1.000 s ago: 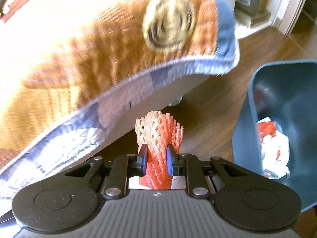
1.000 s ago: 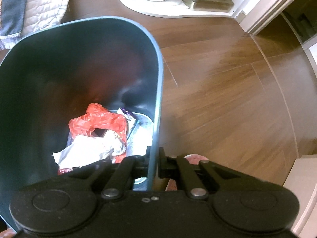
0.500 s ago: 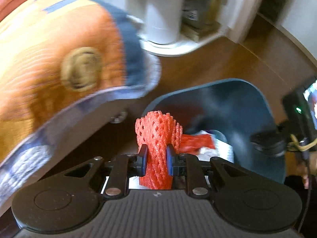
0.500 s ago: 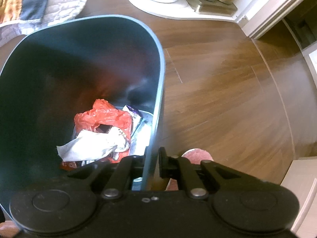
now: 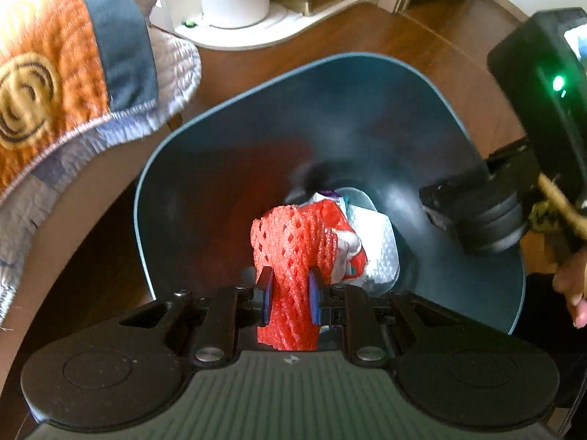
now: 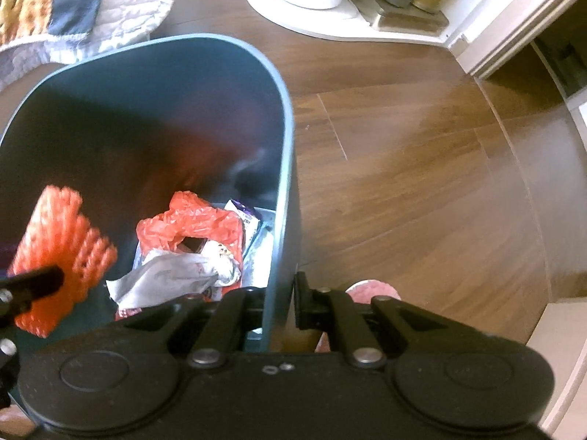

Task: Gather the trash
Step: 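Carry the red foam net with the left tool into the wastebasket and release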

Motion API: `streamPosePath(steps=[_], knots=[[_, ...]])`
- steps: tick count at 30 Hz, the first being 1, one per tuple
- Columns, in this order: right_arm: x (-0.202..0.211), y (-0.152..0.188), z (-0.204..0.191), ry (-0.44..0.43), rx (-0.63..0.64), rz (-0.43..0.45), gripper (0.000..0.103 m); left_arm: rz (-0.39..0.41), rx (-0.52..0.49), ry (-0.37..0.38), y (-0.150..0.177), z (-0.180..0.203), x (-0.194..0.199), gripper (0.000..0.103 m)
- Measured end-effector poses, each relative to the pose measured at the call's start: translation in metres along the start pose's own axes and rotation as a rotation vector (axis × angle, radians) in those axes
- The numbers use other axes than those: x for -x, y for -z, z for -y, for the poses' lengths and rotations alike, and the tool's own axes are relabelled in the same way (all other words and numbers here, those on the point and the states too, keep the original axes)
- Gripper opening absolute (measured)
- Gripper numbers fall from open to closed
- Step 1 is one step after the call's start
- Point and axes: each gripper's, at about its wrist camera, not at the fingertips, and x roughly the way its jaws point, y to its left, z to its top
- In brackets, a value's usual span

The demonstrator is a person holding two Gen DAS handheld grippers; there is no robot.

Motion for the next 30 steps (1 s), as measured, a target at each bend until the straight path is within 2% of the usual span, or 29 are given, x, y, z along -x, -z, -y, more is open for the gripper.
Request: streamPosePath(steps=[3, 5, 6, 8, 9, 10, 16, 24, 25, 26, 30], knots=[[-0.002, -0.001, 0.002, -0.005, -0.011, 0.000, 0.005, -0.016, 0.020, 0.003, 0.000, -0.002, -0.002, 0.020], [-0.001, -0.002, -0.001, 0.005, 0.021, 0.013, 0.005, -0.012, 0.026, -0.015, 0.000, -0.004, -0.002, 0.025], [-0.001, -0.003, -0.003, 0.015, 0.044, 0.028, 0.005, -0.010, 0.026, -0.017, 0.000, -0.004, -0.002, 0.032], [-0.002, -0.007, 0.001, 0.007, 0.032, 0.037, 0.004, -0.001, 0.039, -0.008, 0.001, -0.007, 0.001, 0.053], [-0.002, -0.007, 0.003, 0.006, 0.017, 0.034, 0.003, 0.013, 0.051, 0.000, 0.002, -0.009, 0.005, 0.069], [-0.004, -0.009, 0.007, 0.009, 0.002, 0.031, 0.002, 0.035, 0.061, 0.005, 0.003, -0.011, 0.010, 0.071], [-0.011, -0.014, 0.026, -0.011, -0.074, 0.007, 0.002, 0.065, 0.084, 0.015, 0.002, -0.019, 0.021, 0.071], [-0.005, -0.011, 0.022, -0.030, -0.044, 0.005, 0.002, 0.066, 0.130, 0.050, -0.001, -0.032, 0.024, 0.073], [-0.006, -0.013, 0.026, -0.031, -0.045, 0.001, 0.007, 0.071, 0.130, 0.050, 0.000, -0.032, 0.027, 0.074], [-0.004, -0.011, 0.027, -0.037, -0.054, 0.001, 0.015, 0.075, 0.129, 0.047, 0.000, -0.032, 0.029, 0.074], [0.003, -0.003, 0.033, -0.008, -0.098, -0.011, 0.031, 0.085, 0.123, 0.037, 0.003, -0.031, 0.039, 0.074]])
